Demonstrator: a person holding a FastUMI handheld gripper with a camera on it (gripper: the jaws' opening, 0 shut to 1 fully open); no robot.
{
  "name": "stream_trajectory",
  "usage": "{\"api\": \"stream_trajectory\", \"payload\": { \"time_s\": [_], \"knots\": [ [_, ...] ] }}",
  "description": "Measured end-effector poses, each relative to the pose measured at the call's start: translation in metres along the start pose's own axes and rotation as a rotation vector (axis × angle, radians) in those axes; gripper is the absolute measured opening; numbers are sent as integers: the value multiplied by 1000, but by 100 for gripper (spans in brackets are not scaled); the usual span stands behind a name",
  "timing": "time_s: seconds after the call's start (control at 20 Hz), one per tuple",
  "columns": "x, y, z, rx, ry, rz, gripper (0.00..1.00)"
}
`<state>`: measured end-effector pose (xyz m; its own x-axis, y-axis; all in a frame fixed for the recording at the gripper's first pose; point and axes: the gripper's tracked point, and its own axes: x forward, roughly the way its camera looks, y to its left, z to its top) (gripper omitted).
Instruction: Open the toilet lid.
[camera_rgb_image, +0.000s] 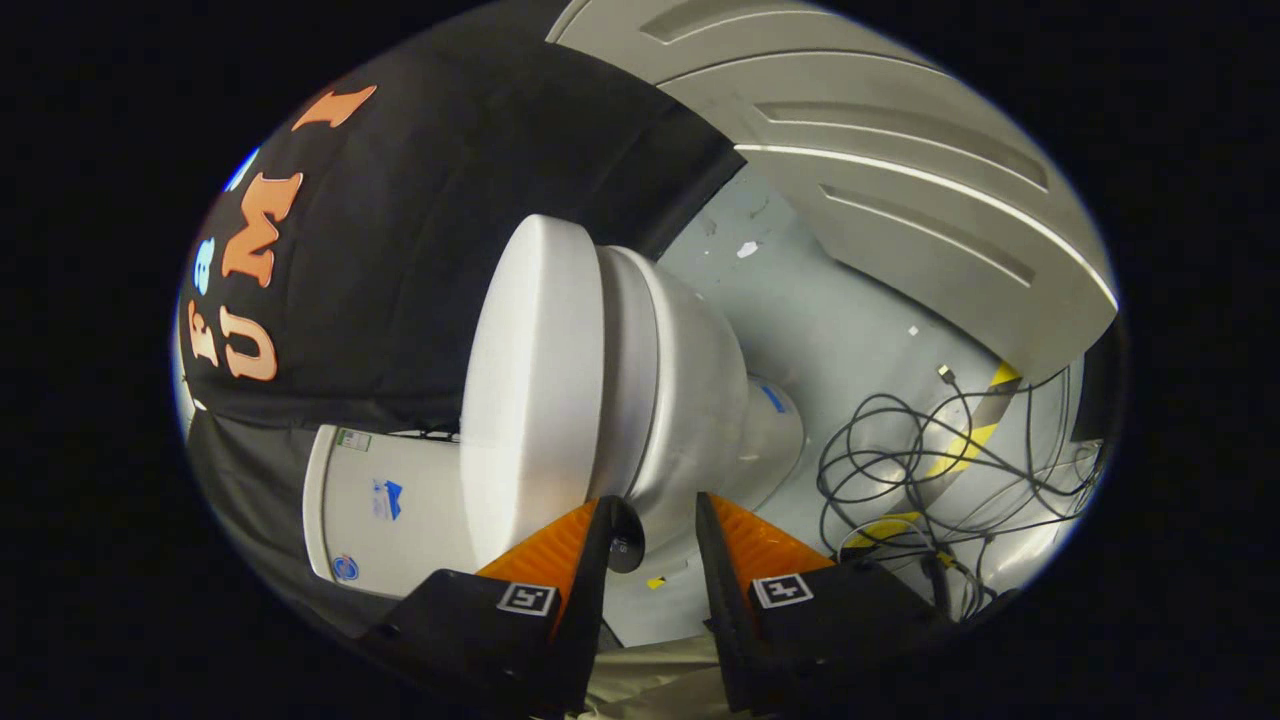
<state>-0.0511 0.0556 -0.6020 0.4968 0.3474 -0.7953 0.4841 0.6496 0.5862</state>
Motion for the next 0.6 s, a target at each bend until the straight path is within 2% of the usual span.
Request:
{"api": "stream_trajectory", "payload": {
  "time_s": [0.05,0.15,0.3,0.35,0.45,0.6],
  "knots": [
    [2,6,1,22,6,39,48],
    [3,11,2,34,6,60,30],
    [0,12,0,23,16,63,28],
    [2,14,3,25,20,67,21],
    [1,17,5,0,20,67,21],
    [-5,27,8,-46,-16,76,16]
  ]
}}
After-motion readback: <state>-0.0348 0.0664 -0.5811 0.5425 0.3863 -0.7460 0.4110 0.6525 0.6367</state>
